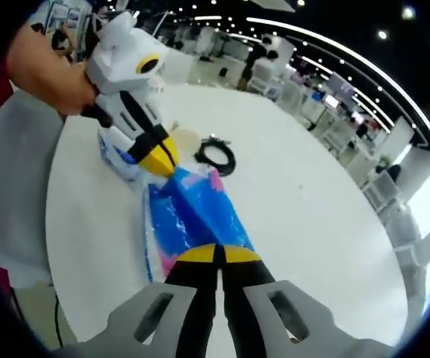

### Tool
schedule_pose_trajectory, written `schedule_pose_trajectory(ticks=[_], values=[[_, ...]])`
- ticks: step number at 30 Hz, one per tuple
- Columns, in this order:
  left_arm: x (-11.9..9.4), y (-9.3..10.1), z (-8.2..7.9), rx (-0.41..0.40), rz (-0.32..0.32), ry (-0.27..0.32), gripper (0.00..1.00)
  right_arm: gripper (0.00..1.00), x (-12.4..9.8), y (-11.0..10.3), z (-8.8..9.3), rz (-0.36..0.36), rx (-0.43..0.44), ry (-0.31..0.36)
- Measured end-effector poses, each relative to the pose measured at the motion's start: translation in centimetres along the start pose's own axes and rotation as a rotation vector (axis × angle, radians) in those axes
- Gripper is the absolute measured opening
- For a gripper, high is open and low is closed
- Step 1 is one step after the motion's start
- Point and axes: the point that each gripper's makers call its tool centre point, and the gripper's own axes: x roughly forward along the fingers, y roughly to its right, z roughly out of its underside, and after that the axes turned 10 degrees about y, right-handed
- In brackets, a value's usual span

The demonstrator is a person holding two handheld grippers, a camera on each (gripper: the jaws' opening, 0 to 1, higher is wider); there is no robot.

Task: Arrange the tabletop items into an orderly group along one side of the table until the central work area is clear of visible clutter.

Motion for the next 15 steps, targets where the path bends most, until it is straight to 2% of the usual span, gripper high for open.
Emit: schedule_pose_trajectory(ticks=[7, 15], values=[[2.1, 0.2, 0.6, -0.034, -0.021, -0.01, 0.0, 0.01, 1.2, 1.5, 2.9, -0.012, 0.024, -0.011], [3.8, -0.4, 1.6, -0.045, -0.052, -0.029, 0.0, 0.01, 3.3, 2.4, 5.0, -0.039, 0.038, -0.018]])
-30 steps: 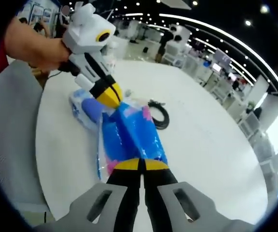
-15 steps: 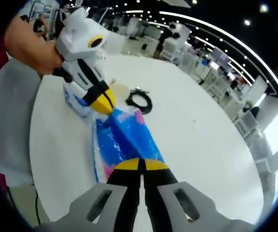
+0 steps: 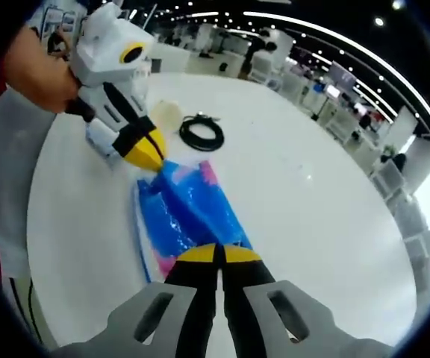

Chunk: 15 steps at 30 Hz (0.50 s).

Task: Arrange the tabletop items into an orderly group along one side of the table until the central work area is clear of visible clutter.

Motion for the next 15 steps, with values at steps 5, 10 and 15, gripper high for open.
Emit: schedule_pose_trajectory(ticks=[5, 10, 15], values=[[0.5, -0.4, 0.9, -0.011, -0.014, -0.016, 0.0, 0.01, 1.1, 0.2, 0.6, -0.027, 0.005, -0.005], [1.1, -0.7, 1.8, -0.012, -0.023, -0.033, 0.0, 0.01, 1.8, 0.2, 1.1, -0.046, -0.002, -0.015], [1.4, -0.9, 2.4, -0.019, -0.03, -0.039, 0.0, 0.01, 2.4, 0.2, 1.7, -0.062, 0.0, -0.019]])
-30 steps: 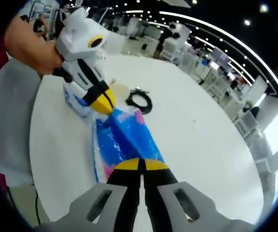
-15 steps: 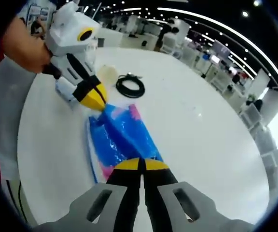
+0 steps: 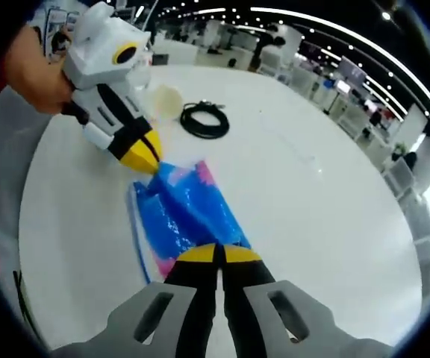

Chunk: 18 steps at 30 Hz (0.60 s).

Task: Arrange the tabletop items into an orderly group along one side of the table until the central work area is clear of visible clutter.

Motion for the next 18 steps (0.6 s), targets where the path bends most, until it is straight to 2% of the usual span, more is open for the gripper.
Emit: schedule_pose_trajectory(ticks=[11, 18], values=[[0.45, 0.07, 0.05, 0.016, -0.002, 0.003, 0.0, 0.03, 0.62, 0.39, 0.79, 0.002, 0.021, -0.008], [0.49, 0.27, 0.05, 0.023, 0.001, 0.002, 0.05, 0.07, 0.56, 0.67, 0.87, 0.019, 0.033, -0.006]])
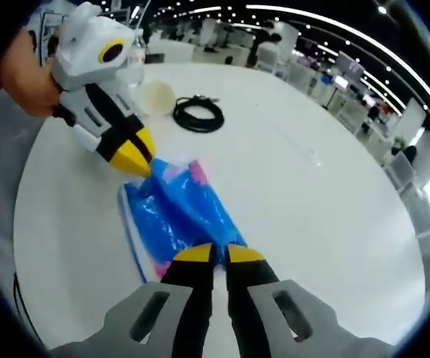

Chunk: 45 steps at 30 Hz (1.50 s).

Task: Arrange the tabletop items into an orderly group along one side of the table until the central work area is clear of visible clutter.

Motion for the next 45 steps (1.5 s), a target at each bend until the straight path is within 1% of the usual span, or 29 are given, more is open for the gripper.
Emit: schedule_pose_trajectory(ticks=[5, 11, 13, 15, 18, 23, 27, 29, 31, 35, 39, 41, 43, 45], values=[[-0.1, 0.2, -0.1, 0.0, 0.005, 0.003, 0.12, 0.11, -0.2, 0.1, 0.1, 0.013, 0.009, -0.001], [-0.2, 0.3, 0.0, 0.013, 0.013, -0.001, 0.16, 0.14, -0.7, 0.4, 0.3, 0.035, 0.029, 0.009], [-0.3, 0.4, -0.1, 0.015, 0.017, 0.001, 0.18, 0.15, -0.7, 0.4, 0.3, 0.037, 0.036, 0.014], [-0.3, 0.5, -0.3, 0.018, 0.023, 0.007, 0.22, 0.16, -0.8, 0.5, 0.2, 0.043, 0.041, 0.016], [-0.3, 0.6, -0.5, 0.021, 0.027, 0.012, 0.24, 0.17, -0.9, 0.5, 0.2, 0.046, 0.042, 0.019], [-0.4, 0.5, -0.5, 0.027, 0.029, 0.014, 0.32, 0.19, -1.0, 0.5, -0.1, 0.051, 0.048, 0.026], [-0.5, 0.7, -0.5, 0.031, 0.041, 0.014, 0.39, 0.24, -1.0, 0.4, -0.1, 0.054, 0.06, 0.036], [-0.6, 0.8, -0.5, 0.036, 0.049, 0.018, 0.44, 0.28, -1.1, 0.3, -0.3, 0.053, 0.075, 0.049], [-0.6, 1.1, -0.6, 0.035, 0.064, 0.023, 0.5, 0.34, -1.2, 0.2, -0.6, 0.047, 0.087, 0.07], [-0.6, 1.5, -0.8, 0.055, 0.093, 0.027, 0.58, 0.44, -1.2, -0.3, -0.8, 0.031, 0.091, 0.083], [-0.8, 2.1, -0.7, 0.077, 0.131, 0.018, 0.7, 0.62, -1.0, -0.9, -1.1, 0.008, 0.106, 0.101], [-0.9, 2.5, -0.6, 0.097, 0.154, 0.016, 0.73, 0.66, -1.0, -1.3, -1.2, -0.004, 0.1, 0.101], [-0.9, 2.8, -0.7, 0.091, 0.172, 0.022, 0.77, 0.71, -0.9, -1.6, -1.3, -0.019, 0.108, 0.106], [-1.1, 3.1, -0.8, 0.098, 0.192, 0.028, 0.8, 0.74, -0.9, -1.9, -1.4, -0.028, 0.103, 0.103]])
